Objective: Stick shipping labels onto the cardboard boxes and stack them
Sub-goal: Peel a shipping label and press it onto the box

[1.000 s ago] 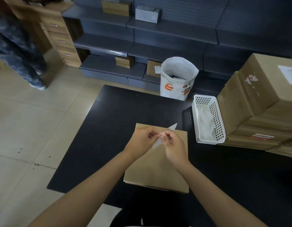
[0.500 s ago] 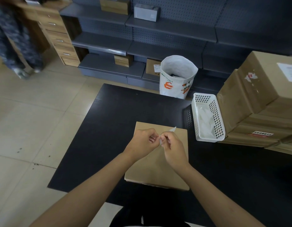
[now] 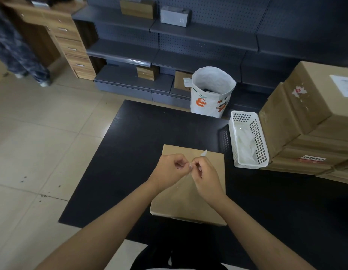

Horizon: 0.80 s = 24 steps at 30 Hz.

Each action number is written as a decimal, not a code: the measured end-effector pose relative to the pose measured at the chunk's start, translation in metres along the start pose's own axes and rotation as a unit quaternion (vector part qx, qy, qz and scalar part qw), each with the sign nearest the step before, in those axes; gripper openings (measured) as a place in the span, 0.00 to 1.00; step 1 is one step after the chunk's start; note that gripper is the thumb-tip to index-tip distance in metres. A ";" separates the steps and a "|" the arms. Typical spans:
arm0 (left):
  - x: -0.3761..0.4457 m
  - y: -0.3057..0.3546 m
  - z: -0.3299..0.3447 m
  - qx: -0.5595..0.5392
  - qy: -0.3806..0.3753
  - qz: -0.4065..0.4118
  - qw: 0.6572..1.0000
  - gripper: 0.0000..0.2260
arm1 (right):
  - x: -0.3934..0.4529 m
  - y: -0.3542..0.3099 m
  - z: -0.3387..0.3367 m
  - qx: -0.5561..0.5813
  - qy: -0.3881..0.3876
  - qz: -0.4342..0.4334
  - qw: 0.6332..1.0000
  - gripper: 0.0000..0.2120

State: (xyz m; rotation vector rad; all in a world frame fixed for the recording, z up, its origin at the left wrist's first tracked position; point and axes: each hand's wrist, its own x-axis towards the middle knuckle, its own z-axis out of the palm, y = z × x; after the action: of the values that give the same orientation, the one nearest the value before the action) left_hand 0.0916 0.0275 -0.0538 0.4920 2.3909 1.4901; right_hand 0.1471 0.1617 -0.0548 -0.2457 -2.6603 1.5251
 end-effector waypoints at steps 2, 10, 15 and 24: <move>-0.001 0.002 0.000 -0.021 0.003 -0.009 1.000 0.04 | 0.001 -0.001 0.000 0.018 0.002 0.010 1.000 0.07; 0.000 0.000 0.002 -0.077 0.022 -0.070 0.994 0.04 | 0.003 0.002 0.001 0.071 0.006 0.049 0.996 0.05; 0.004 0.000 0.002 -0.138 0.053 -0.118 0.982 0.04 | 0.003 0.001 -0.003 0.144 0.035 0.155 0.977 0.06; 0.018 0.006 0.008 -0.311 0.071 -0.232 0.919 0.07 | 0.008 0.005 -0.030 0.440 0.139 0.299 0.835 0.07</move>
State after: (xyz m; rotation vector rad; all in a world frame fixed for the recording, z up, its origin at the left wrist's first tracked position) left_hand 0.0792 0.0439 -0.0529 -0.3167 1.7762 1.9416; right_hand 0.1434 0.1914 -0.0436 -1.1675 -1.4621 2.4370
